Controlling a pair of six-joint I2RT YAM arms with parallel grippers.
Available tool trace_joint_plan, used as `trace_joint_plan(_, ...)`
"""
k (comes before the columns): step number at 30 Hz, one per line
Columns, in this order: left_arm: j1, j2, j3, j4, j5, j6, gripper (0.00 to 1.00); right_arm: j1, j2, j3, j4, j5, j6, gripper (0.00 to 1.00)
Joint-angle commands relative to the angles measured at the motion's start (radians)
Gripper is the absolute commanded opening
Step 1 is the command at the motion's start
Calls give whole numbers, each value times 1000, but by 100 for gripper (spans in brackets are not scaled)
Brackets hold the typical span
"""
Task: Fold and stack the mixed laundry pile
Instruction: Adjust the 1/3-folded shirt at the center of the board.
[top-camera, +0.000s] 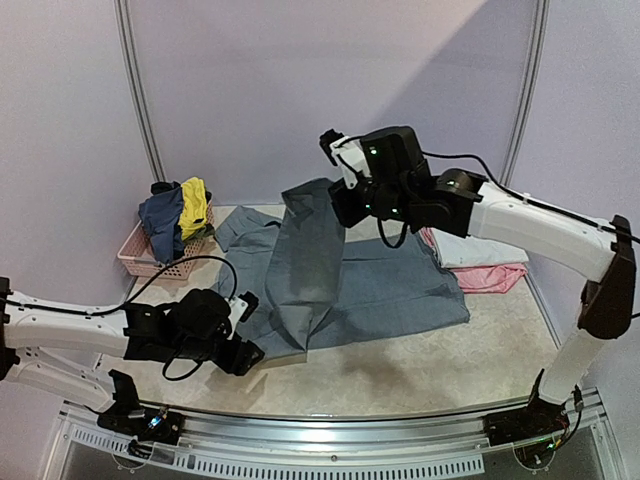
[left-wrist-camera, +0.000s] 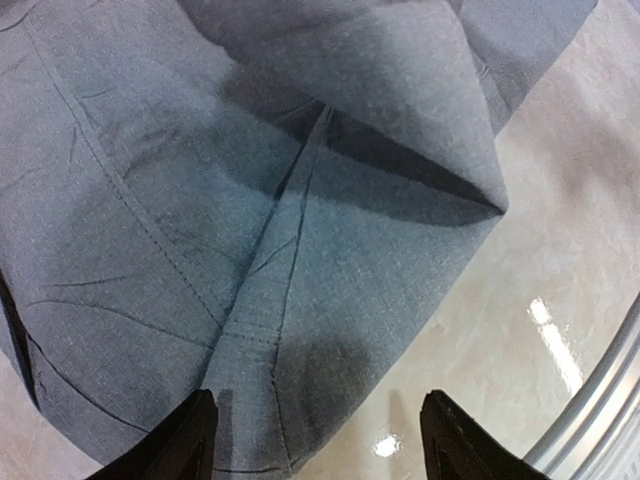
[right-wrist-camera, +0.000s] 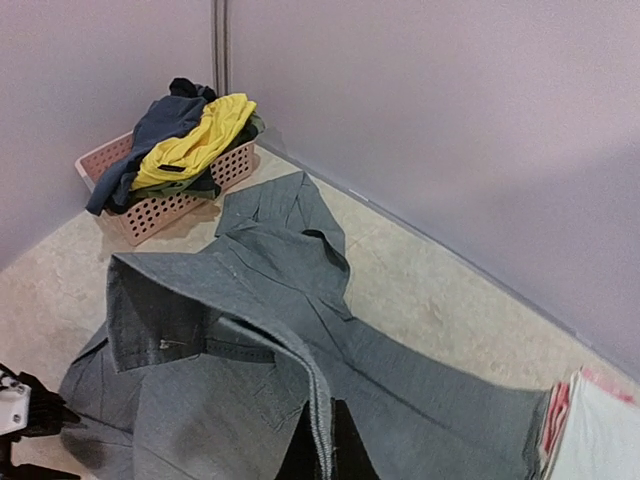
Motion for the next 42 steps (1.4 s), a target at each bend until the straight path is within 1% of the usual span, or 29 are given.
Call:
trace_joint_plan(1,-26,-20,20,-54,23,4,71,5,-151,-117,-129,53,249,0)
trace_joint_plan(3,-40,-19,49,-109,-2,0,69,5,-209,-162,-132,22,342,0)
trace_joint_plan(5,-67,-5,86,-157,-41,8,68,5,-251,-192,-101,-55,411,0)
trace_joint_plan(8,-121,23,128,-212,-134,13,68,5,-303,-237,34,-254,504,0)
trace_joint_plan(10,-143,31,142,-229,-171,11,68,5,-315,-255,128,-409,579,0)
trace_joint_plan(12,-156,23,152,-240,-189,-3,67,5,-307,-253,198,-464,643,0)
trace_joint_plan(14,-165,-4,154,-244,-193,-11,67,5,-291,-248,262,-477,716,0)
trace_joint_plan(16,-175,-44,145,-245,-198,-16,66,5,-282,-226,295,-452,757,0)
trace_joint_plan(18,-182,-92,128,-242,-193,-7,66,4,-269,-182,288,-380,762,0)
trace_joint_plan(23,-185,-169,70,-195,-172,18,69,0,-229,-75,248,-177,704,0)
trace_joint_plan(25,-185,-170,64,-179,-172,26,69,-4,-202,-43,233,-135,687,0)
trace_joint_plan(28,-185,-134,55,-136,-174,36,68,-23,-159,-21,218,-111,679,0)
trace_joint_plan(32,-185,-69,63,-101,-241,41,67,-47,-126,-18,216,-80,682,0)
trace_joint_plan(34,-185,-44,66,-81,-273,49,64,-59,-109,-8,213,-62,680,0)
trace_joint_plan(37,-184,-23,68,-65,-307,48,52,-84,-84,19,199,-57,677,0)
trace_joint_plan(39,-184,-23,65,-62,-322,42,49,-98,-61,47,191,-50,671,0)
trace_joint_plan(42,-183,-33,58,-64,-349,30,48,-122,-10,116,161,-26,647,0)
